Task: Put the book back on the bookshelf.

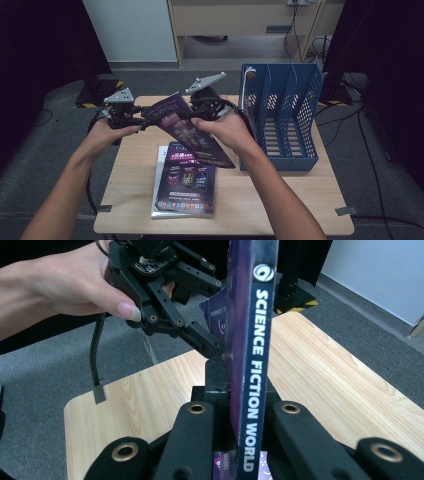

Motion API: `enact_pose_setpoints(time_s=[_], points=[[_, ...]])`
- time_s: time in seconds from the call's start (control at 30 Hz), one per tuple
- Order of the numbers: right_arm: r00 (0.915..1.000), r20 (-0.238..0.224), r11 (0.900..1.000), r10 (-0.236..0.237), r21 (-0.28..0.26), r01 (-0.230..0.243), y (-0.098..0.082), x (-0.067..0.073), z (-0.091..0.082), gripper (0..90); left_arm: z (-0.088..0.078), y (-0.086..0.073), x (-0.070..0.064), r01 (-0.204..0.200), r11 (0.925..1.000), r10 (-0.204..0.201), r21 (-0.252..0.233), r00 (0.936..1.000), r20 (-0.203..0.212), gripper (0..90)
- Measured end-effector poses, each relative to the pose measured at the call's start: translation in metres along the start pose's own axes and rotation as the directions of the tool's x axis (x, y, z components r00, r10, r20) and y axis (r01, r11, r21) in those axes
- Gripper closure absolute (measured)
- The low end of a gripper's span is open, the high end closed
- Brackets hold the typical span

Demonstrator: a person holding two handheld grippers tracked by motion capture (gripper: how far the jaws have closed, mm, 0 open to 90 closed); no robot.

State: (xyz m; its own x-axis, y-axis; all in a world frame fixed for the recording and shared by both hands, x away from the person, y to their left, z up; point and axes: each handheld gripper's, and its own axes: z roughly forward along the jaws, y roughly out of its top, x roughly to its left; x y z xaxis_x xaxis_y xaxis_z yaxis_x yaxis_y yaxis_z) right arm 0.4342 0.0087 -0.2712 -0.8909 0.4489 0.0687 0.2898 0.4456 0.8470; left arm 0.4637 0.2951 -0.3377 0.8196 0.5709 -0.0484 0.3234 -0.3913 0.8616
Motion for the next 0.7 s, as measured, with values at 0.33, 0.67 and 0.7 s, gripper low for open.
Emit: enact_pose_setpoints(time_s=[0.33,0.67,0.7], points=[[0.9993,0.027,1.000,0.026,0.008,-0.026,-0.007,-0.010,0.000,84.2,0.002,0.001,-0.007,-0.028,0.9994,0.028,0.022,0.9994,0.019,75.5],[0.9984,0.040,0.999,0.041,0.020,-0.042,-0.017,-0.017,0.005,84.0,-0.008,0.007,-0.007,-0.062,0.9976,0.062,0.030,0.9980,-0.014,78.0],[0.9984,0.043,0.999,0.037,0.023,-0.038,-0.017,-0.017,0.006,84.0,-0.009,0.008,-0.007,-0.063,0.9975,0.064,0.030,0.9978,-0.017,78.1]])
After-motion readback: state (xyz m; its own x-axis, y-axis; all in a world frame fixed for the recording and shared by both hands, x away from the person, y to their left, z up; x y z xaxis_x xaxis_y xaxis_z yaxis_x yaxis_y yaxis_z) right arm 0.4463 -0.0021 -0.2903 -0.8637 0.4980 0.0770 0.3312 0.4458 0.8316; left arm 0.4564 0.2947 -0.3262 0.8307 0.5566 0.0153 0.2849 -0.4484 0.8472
